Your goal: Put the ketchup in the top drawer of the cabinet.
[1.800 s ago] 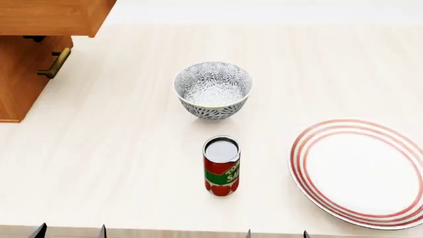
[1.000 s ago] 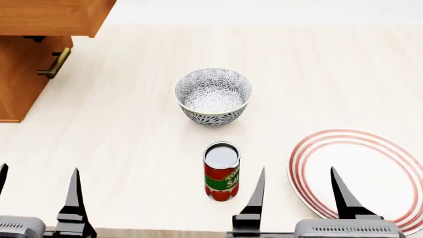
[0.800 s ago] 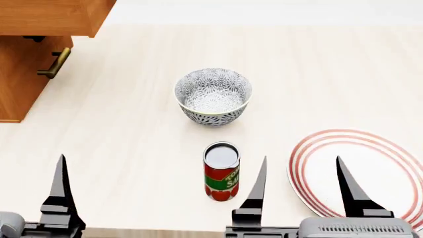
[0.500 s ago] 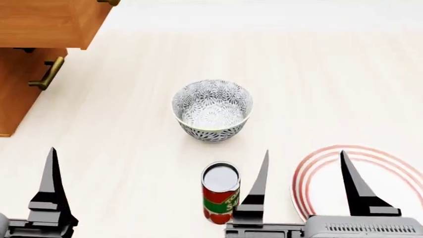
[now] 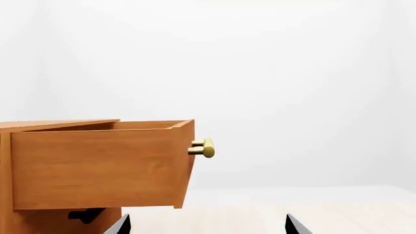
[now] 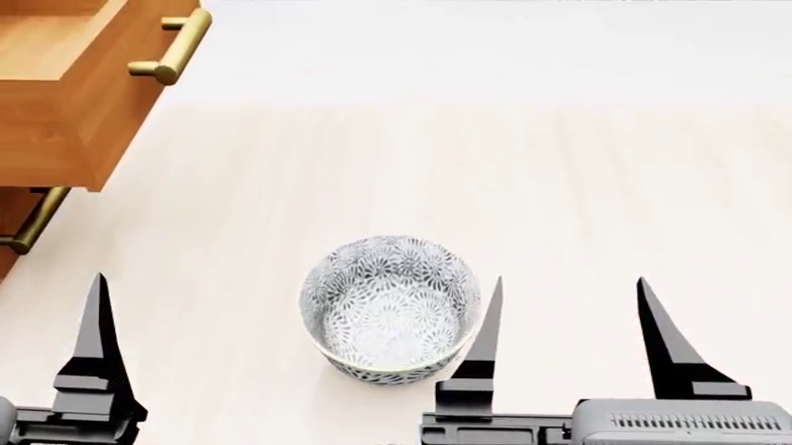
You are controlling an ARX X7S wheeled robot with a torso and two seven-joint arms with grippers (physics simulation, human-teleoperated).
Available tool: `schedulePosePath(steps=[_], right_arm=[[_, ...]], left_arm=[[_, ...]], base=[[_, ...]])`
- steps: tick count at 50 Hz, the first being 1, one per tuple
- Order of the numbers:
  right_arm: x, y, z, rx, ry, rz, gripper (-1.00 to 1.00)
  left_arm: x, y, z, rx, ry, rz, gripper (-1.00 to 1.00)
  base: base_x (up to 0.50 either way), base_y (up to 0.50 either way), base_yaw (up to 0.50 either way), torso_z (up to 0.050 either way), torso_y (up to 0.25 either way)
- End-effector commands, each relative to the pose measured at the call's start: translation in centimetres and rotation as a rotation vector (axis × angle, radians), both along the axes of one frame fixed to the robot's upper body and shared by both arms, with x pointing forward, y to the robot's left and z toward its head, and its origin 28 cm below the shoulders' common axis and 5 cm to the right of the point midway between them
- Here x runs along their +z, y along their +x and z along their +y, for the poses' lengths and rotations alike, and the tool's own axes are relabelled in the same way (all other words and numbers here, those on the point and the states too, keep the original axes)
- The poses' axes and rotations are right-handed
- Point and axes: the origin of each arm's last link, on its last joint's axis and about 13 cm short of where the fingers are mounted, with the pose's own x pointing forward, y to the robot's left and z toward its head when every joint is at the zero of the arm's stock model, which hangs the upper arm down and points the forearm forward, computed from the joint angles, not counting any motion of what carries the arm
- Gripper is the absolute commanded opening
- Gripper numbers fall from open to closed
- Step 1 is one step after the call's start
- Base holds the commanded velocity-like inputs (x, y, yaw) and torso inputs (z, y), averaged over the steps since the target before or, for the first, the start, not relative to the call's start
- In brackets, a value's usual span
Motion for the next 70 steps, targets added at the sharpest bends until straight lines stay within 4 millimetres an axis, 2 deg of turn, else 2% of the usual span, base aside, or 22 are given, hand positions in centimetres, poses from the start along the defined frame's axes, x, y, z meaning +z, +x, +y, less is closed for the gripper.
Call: schedulePosePath(steps=[1, 9, 41, 44, 52, 55, 57, 69, 70], right_arm=[[-0.02, 0.11, 0.07, 0.004, 0.001, 0.001, 1.00], [-0.11, 0.21, 0.00, -0.011, -0.009, -0.005, 1.00], [-0.19, 0.36, 0.22, 0.001, -0.013, 0.025, 1.00], [0.60, 0.40, 0.18, 0.001, -0.015, 0.027, 1.00], [0.52, 0.41, 0.16, 0.014, 0.007, 0.022, 1.00], [0.56, 0.37, 0.15, 0.013, 0.007, 0.017, 1.00], [-0.17, 0.36, 0.17, 0.010, 0.006, 0.016, 1.00], [-0.09, 0.30, 0.05, 0.018, 0.015, 0.004, 1.00], [0.04, 0.21, -0.05, 0.054, 0.056, -0.010, 1.00]], left_arm=[[-0.10, 0.08, 0.01, 0.001, 0.002, 0.002, 1.00], [-0.19, 0.26, 0.01, 0.003, -0.002, 0.007, 1.00], [-0.44, 0.44, 0.12, 0.005, -0.013, 0.020, 1.00], [-0.49, 0.44, 0.10, 0.004, -0.014, 0.021, 1.00], [-0.33, 0.32, 0.11, 0.003, -0.018, 0.019, 1.00], [-0.38, 0.34, 0.11, 0.004, -0.016, 0.020, 1.00], [-0.36, 0.34, 0.11, 0.004, -0.016, 0.019, 1.00], [-0.37, 0.29, 0.08, 0.006, -0.012, 0.019, 1.00], [-0.44, 0.29, 0.08, 0.007, -0.011, 0.018, 1.00]], base=[[0.50, 0.00, 0.00, 0.000, 0.000], [0.24, 0.00, 0.00, 0.000, 0.002], [0.00, 0.50, 0.00, 0.000, 0.000], [0.00, 0.50, 0.00, 0.000, 0.000], [0.00, 0.50, 0.00, 0.000, 0.000], [0.00, 0.00, 0.00, 0.000, 0.000], [0.00, 0.00, 0.00, 0.000, 0.000], [0.00, 0.00, 0.00, 0.000, 0.000], [0.00, 0.00, 0.00, 0.000, 0.000]])
